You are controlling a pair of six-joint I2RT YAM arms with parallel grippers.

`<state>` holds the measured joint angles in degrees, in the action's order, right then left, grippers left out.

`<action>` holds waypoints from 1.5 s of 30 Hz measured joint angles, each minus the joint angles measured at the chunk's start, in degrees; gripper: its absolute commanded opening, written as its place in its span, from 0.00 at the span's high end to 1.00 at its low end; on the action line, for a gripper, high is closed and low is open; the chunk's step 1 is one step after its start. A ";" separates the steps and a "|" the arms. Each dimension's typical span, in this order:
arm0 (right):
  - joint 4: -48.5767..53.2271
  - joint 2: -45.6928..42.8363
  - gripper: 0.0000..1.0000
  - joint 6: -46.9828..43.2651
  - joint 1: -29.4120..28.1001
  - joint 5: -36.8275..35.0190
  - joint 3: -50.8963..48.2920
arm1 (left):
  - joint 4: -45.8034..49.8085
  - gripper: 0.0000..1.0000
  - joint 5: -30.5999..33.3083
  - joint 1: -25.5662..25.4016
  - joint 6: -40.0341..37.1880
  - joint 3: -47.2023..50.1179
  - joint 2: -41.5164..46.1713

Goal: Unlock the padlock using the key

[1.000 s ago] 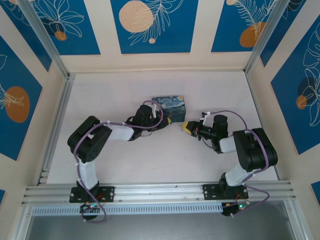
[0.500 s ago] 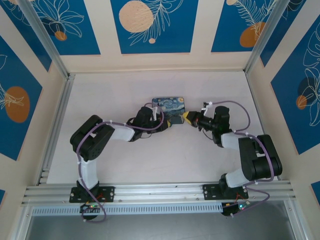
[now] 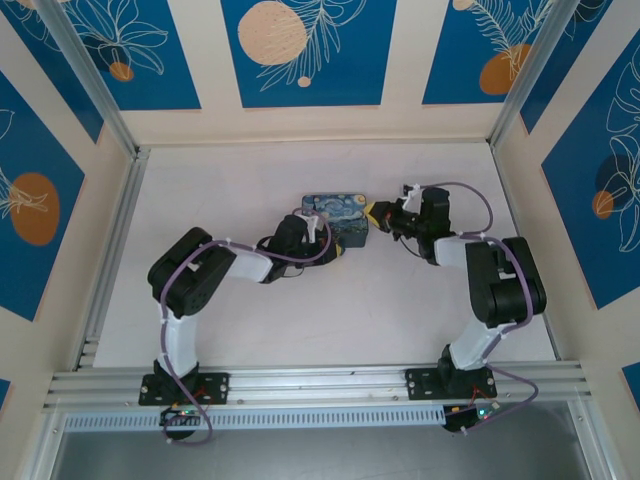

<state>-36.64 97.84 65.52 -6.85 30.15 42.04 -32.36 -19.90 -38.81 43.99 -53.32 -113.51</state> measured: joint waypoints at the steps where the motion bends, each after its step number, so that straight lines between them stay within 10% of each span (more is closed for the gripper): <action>1: 0.04 0.59 1.00 0.04 0.00 0.00 0.00 | -0.07 1.00 0.02 0.00 -0.09 0.00 -0.04; 25: -1.05 4.87 1.00 0.70 -1.64 -0.24 1.09 | -6.32 0.60 3.74 -0.55 0.66 -0.13 -2.84; 45: -1.49 5.95 1.00 0.85 -2.43 -0.42 2.05 | -12.37 0.58 27.96 -7.26 -0.44 1.33 -3.98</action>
<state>-38.13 103.79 66.37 -9.28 29.74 44.10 -44.73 8.05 -46.06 43.55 -51.99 -117.49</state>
